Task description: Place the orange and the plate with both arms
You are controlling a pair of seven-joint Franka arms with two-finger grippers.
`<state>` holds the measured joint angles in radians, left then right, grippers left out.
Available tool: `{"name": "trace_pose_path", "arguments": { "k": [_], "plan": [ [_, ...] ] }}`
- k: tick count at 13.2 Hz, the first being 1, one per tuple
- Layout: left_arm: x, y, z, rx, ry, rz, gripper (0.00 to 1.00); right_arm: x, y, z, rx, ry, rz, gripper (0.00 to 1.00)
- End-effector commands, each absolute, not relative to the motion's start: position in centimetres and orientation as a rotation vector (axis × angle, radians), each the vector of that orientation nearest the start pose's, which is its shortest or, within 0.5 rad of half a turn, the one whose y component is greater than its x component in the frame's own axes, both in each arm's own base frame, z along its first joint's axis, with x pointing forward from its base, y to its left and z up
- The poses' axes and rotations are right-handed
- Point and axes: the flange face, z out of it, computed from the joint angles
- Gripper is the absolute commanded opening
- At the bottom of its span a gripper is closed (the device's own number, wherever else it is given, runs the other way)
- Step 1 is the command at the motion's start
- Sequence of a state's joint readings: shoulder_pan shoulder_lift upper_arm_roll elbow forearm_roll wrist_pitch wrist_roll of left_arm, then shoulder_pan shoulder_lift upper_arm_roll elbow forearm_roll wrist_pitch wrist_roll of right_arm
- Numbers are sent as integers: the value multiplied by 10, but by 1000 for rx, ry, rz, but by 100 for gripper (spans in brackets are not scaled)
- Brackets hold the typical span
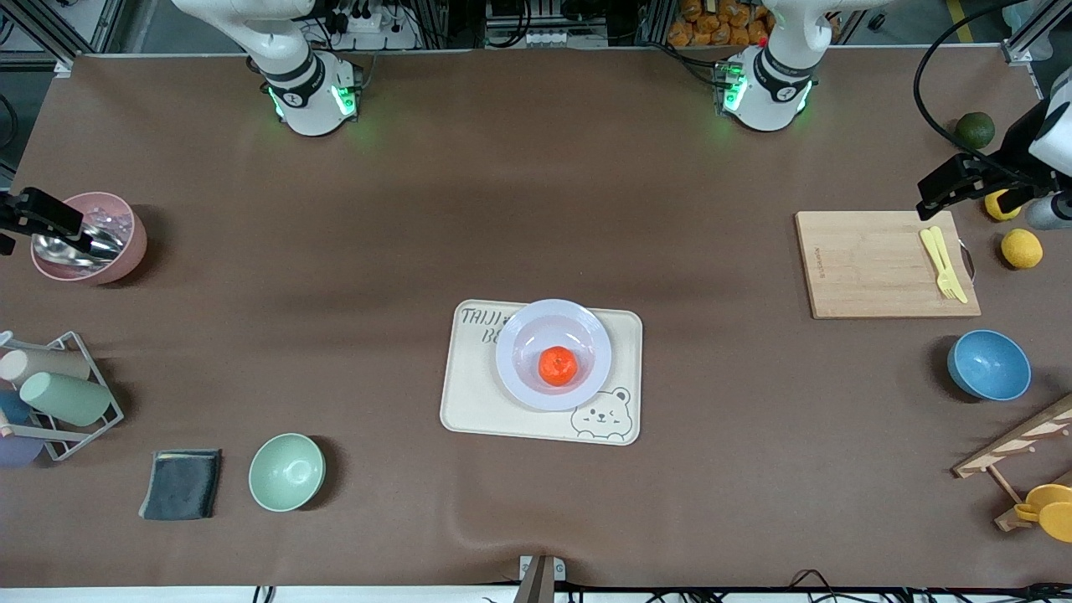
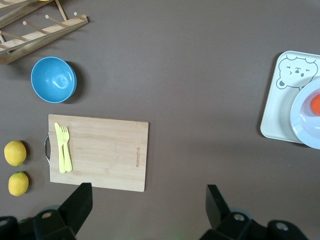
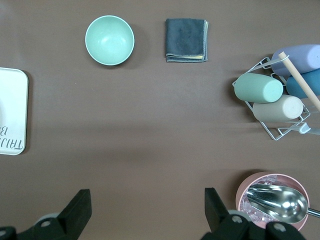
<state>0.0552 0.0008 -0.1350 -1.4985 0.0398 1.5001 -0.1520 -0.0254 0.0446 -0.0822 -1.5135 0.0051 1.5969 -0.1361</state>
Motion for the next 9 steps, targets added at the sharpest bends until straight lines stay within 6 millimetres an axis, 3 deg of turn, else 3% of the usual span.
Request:
{"name": "trace_pose_path", "arguments": {
  "k": [1, 9],
  "plan": [
    [540, -38, 657, -3108, -88, 19, 100, 564, -57, 633, -3162, -22, -75, 100],
    [536, -36, 659, -3107, -86, 31, 100, 566, -51, 631, -3160, -39, -70, 100]
  ]
}}
